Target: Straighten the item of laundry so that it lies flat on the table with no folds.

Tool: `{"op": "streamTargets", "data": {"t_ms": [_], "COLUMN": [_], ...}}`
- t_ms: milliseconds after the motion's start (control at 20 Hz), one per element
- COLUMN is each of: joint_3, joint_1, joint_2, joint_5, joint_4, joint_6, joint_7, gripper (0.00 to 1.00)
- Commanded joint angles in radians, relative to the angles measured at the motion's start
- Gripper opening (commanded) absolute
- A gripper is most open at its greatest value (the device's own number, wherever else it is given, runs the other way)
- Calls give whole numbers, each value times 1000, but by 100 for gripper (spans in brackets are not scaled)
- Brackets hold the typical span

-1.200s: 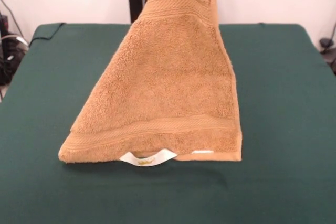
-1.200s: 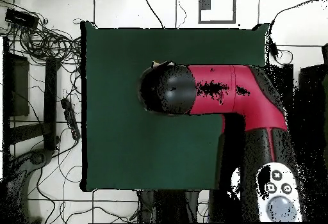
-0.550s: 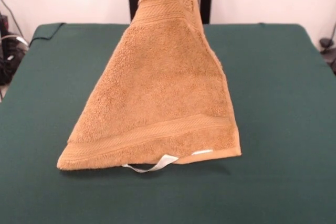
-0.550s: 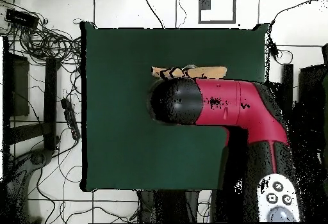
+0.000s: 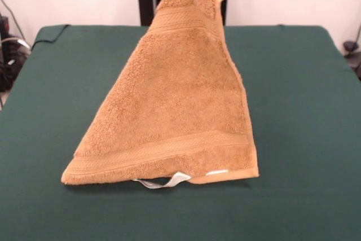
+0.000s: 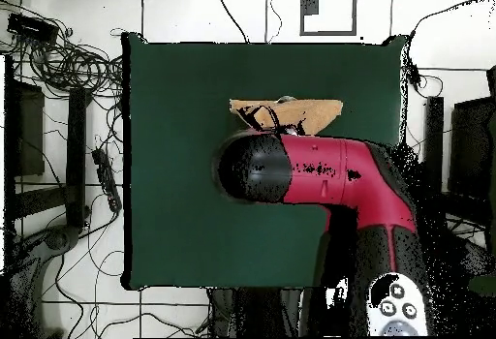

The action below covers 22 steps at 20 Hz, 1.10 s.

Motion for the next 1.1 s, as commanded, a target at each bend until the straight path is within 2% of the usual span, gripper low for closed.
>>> {"op": "streamTargets", "data": {"t_ms": [50, 450, 1100], "joint_3": [-40, -116, -168], "joint_1": [86, 169, 240], "joint_2": [46, 81, 127], "joint_5": [67, 105, 126], "joint_4": [164, 180, 214], "joint_6": [-80, -146, -245], "joint_7": [398, 475, 569], "gripper": [0, 0, 0]}}
